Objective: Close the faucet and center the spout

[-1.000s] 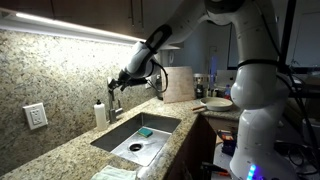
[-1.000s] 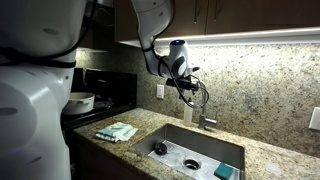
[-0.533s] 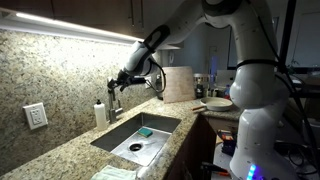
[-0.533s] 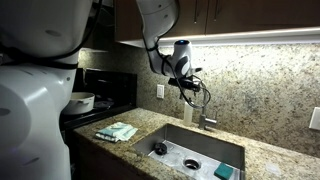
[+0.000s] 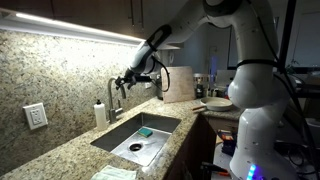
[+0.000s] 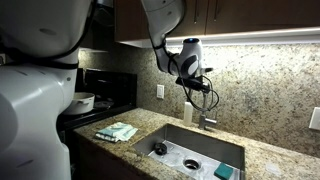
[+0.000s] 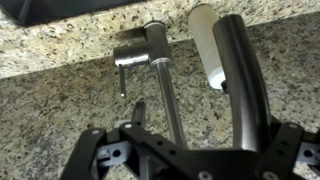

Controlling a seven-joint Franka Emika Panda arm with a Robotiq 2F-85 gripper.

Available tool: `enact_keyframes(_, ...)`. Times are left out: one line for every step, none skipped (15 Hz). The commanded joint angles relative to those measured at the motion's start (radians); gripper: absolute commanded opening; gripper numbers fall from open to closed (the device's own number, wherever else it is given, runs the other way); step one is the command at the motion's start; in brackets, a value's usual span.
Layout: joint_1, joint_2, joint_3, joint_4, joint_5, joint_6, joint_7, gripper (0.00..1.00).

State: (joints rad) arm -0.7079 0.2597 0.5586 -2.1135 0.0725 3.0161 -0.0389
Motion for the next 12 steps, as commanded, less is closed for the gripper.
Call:
enact_keyframes(-0.070,-0.046,0.021,-0.031,0.053,-0.009,-0.019,1.00)
enact_keyframes(-0.082,-0.051,0.025,-0.035,0.062,-0.008,-0.021,1.00)
enact_keyframes(-0.093,-0.052,0.031,-0.037,0.068,-0.008,-0.023,1.00)
enact_keyframes(-0.109,-0.050,0.048,-0.040,0.081,-0.021,-0.037,1.00)
enact_keyframes(-0.106,-0.063,0.038,-0.055,0.073,-0.011,-0.019,1.00)
enact_keyframes(-0.122,-0.064,0.053,-0.055,0.081,-0.015,-0.027,1.00)
enact_keyframes(-0.134,-0.063,0.066,-0.055,0.090,-0.018,-0.034,1.00)
enact_keyframes(-0.138,-0.068,0.067,-0.063,0.089,-0.011,-0.029,1.00)
enact_keyframes(-0.147,-0.072,0.074,-0.065,0.094,-0.016,-0.029,1.00)
enact_keyframes(-0.158,-0.074,0.085,-0.066,0.102,-0.019,-0.033,1.00)
enact_keyframes(-0.168,-0.075,0.096,-0.069,0.107,-0.019,-0.037,1.00)
enact_keyframes(-0.177,-0.077,0.108,-0.073,0.112,-0.027,-0.042,1.00)
